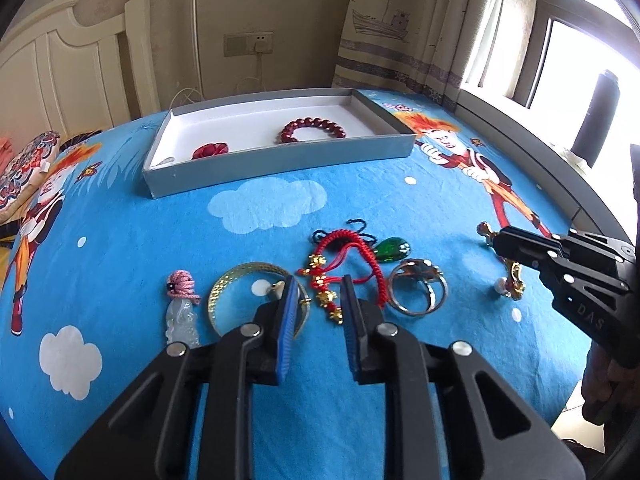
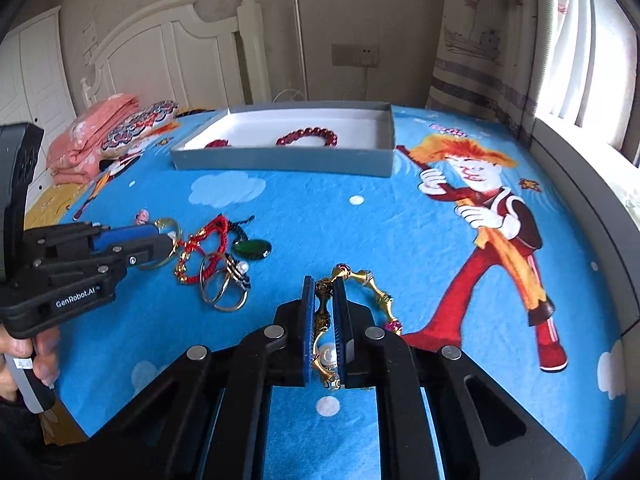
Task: Organize jewelry
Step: 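Grasp the red string bracelet with the left tool while the right tool grasps the gold bamboo bracelet, then carry both bracelets into the white tray and open both tools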
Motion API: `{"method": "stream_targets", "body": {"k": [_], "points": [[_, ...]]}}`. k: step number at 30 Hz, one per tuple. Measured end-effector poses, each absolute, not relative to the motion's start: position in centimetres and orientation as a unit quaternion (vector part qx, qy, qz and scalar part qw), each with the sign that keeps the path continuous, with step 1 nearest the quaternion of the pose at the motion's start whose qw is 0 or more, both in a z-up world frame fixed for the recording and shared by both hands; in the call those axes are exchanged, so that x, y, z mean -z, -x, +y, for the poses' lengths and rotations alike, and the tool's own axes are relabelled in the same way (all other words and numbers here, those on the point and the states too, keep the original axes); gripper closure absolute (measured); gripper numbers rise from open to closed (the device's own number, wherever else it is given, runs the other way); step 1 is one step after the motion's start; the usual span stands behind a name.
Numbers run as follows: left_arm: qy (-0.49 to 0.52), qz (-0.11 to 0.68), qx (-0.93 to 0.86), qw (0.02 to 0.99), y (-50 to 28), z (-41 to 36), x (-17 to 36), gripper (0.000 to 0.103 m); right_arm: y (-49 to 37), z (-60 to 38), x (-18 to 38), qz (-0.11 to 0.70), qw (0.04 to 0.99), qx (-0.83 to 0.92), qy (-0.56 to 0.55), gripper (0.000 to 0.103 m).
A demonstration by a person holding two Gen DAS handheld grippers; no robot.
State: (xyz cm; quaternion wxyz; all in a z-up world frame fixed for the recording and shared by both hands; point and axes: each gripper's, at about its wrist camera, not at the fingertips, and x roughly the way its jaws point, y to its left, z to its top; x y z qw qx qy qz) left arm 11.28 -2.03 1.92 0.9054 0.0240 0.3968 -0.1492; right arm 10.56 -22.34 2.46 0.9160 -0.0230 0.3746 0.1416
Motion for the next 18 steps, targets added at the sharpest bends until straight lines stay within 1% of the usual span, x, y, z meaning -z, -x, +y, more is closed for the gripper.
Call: {"method": "stream_targets", "body": {"k": [7, 12, 18], "points": [[-0.023, 0.421, 0.162, 0.892, -11.0, -2.9, -1.1, 0.082, -10.8, -23.7, -3.1, 0.366, 0.922, -0.127, 0.011, 0.093], [0.031, 0.436, 0.170, 0.883, -12.0, -1.8, 0.1, 0.081, -11.0, -24.7, -3.4, 0.362, 0.925, -0.118, 0.004, 0.093], [0.010, 0.433, 0.137, 0.891, -13.2, -2.7, 0.0, 0.081, -11.1, -25.7, -3.8, 0.359, 0.926, -0.111, -0.007, 0.093]]}}
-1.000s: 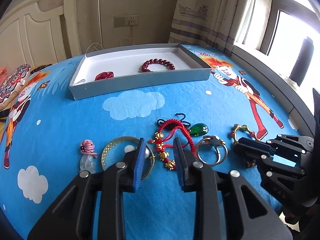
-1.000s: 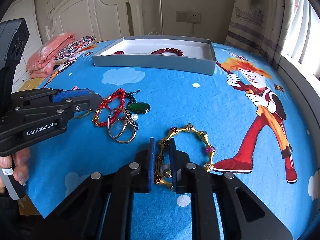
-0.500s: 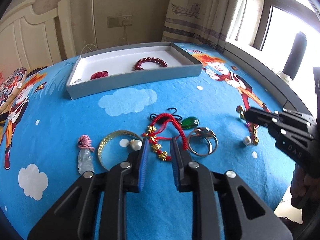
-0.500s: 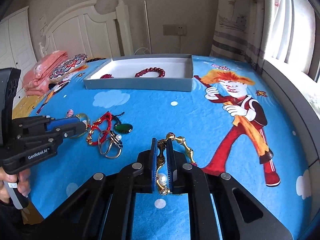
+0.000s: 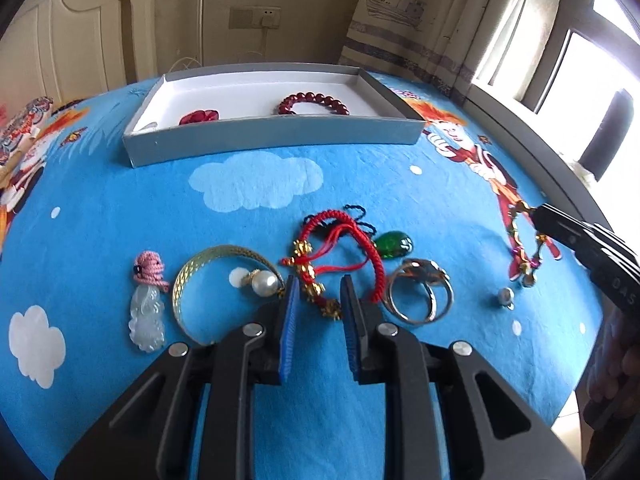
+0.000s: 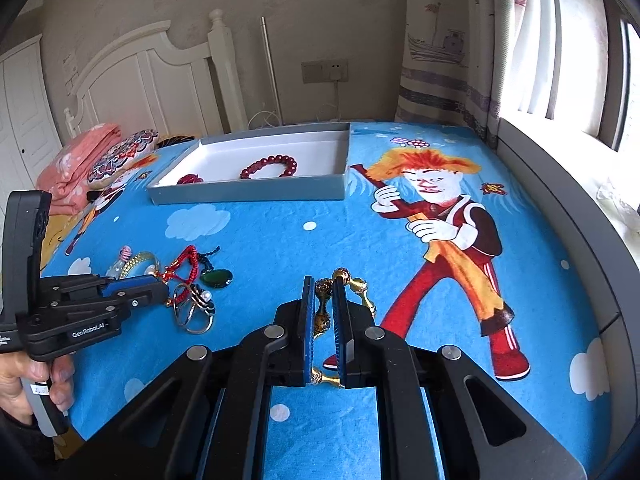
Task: Organize jewelry
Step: 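Carry both bracelets into the white tray and open both tools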
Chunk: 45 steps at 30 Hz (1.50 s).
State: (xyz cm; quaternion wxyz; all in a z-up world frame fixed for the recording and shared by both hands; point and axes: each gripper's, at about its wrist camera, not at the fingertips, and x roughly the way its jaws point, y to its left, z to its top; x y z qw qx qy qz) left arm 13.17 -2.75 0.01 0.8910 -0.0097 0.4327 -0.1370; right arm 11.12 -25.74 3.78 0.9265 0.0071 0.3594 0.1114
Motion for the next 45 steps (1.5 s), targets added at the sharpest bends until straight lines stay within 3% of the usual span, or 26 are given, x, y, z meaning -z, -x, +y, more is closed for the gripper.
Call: {"method": "stream_targets", "body": {"k": [4, 30, 45], "points": [[-0.057, 0.422, 0.105, 0.899, -13.1, -4.5, 0.1, 0.093, -11.1, -25.6, -3.5, 0.362, 0.926, -0.110, -0.005, 0.093], [0.004, 0.341, 0.059, 0.938, -9.9, -2.6, -3.9, 0.093, -11.1, -23.0, -3.7, 0.352, 0.934, -0.059, -0.013, 0.093], [0.008, 0.305, 0.048, 0.951, -11.6, -1.6, -7.3, 0.093, -13.6, -21.0, -6.7, 0.321, 0.944, -0.071, -0.013, 0.093]]}}
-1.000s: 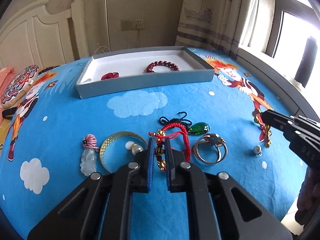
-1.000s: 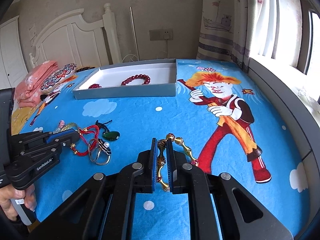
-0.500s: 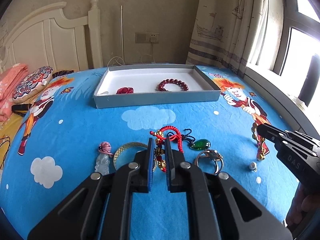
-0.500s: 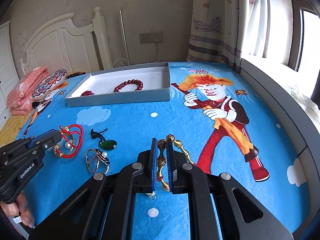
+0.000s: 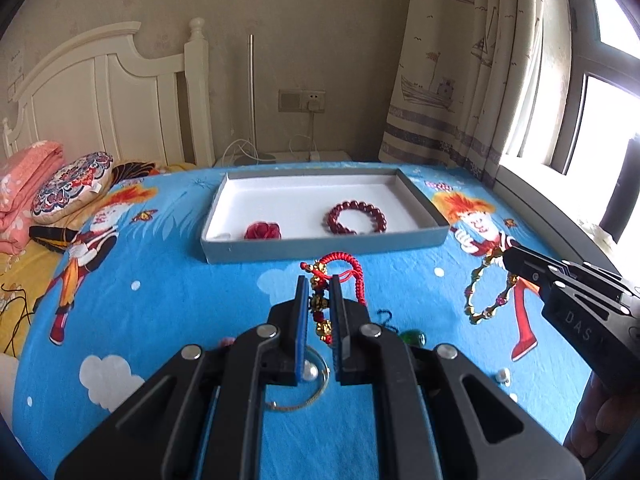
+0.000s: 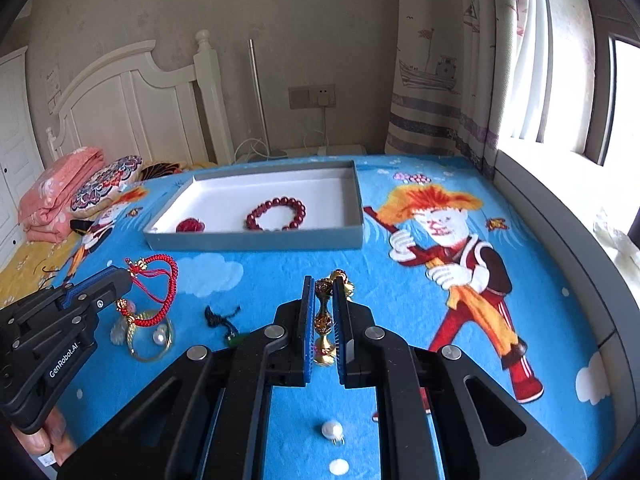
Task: Organize jewelry
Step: 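Carry both bracelets into the white tray and open both tools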
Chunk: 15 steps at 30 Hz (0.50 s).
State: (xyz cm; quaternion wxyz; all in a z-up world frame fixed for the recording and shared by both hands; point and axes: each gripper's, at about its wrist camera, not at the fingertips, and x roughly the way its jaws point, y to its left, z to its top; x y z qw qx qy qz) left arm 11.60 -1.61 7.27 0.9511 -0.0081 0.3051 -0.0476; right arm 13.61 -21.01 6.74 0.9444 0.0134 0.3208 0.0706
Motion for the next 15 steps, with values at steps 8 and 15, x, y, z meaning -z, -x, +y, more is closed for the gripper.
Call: {"method": "stream_targets", "body": {"k": [8, 15], "points": [[0.008, 0.287, 0.033, 0.957, -15.4, -0.4, -9.3, 0.093, -17.1, -19.7, -8.5, 0.304, 0.950, -0.075, -0.011, 0.093], [0.010, 0.284, 0.016, 0.959, -19.9, 1.0, -10.2, 0.093, -21.1, -18.4, -9.1, 0.304, 0.949, -0.079, -0.009, 0.093]]}}
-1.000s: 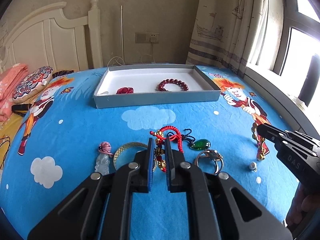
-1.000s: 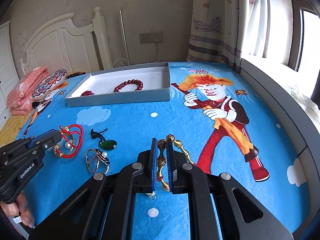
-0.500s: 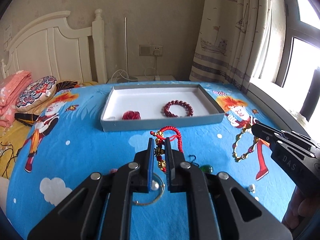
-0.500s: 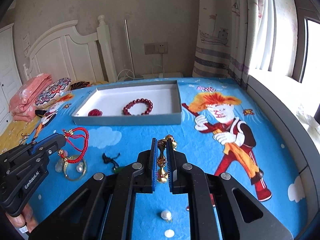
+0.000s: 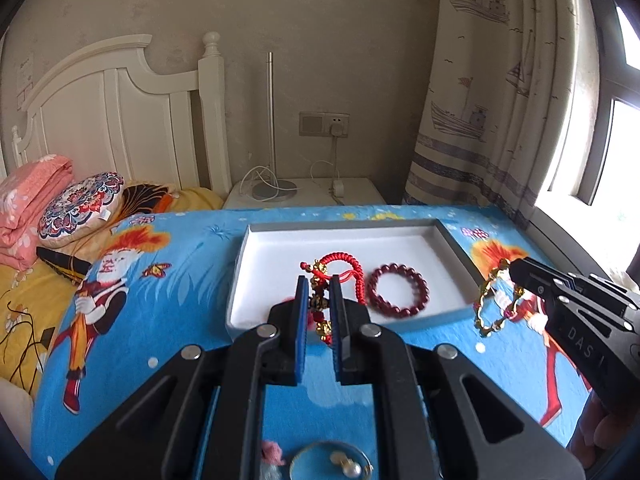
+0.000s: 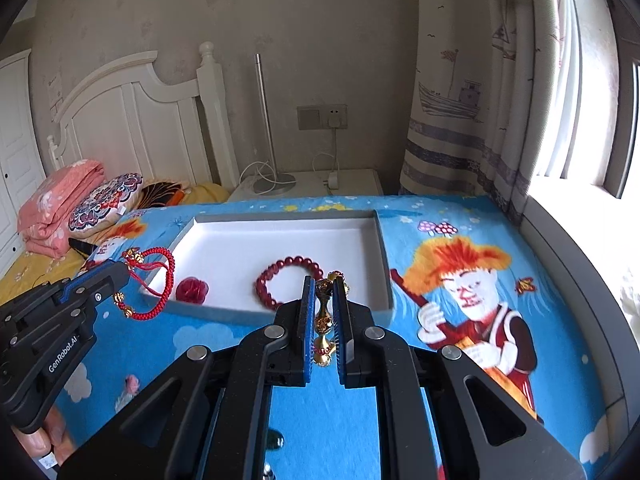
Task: Organize jewelry
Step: 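Carry both bracelets into the white tray and open both tools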
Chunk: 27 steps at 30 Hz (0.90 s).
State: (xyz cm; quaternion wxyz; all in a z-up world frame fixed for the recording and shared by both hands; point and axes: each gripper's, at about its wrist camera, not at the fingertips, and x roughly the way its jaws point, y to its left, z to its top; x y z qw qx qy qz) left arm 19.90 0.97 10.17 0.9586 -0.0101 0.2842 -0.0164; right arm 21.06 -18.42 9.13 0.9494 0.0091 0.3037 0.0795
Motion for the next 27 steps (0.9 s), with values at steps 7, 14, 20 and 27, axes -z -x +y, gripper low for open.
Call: {"method": "stream_targets", "body": {"k": [7, 14, 20, 27], "points": [[0.007, 0.297, 0.006, 0.955, -24.9, 1.6, -9.6, 0.093, -24.9, -17.4, -9.0, 0.307, 0.949, -0.073, -0.008, 0.093], [0.013, 0.320, -0.003, 0.947, -29.4, 2.1, -7.9, 0.093, -28.5, -17.0, -7.8, 0.322, 0.945, -0.065, -0.004, 0.093], [0.016, 0.354, -0.005, 0.935, -31.4, 2.4, -4.9, 0.093, -30.3, -16.8, -5.7, 0.344, 0.937, -0.058, -0.002, 0.093], [0.020, 0.368, -0.002, 0.930, -32.0, 2.6, -3.5, 0.076, -31.1, -16.9, -4.3, 0.360, 0.932, -0.045, 0.001, 0.092]]}}
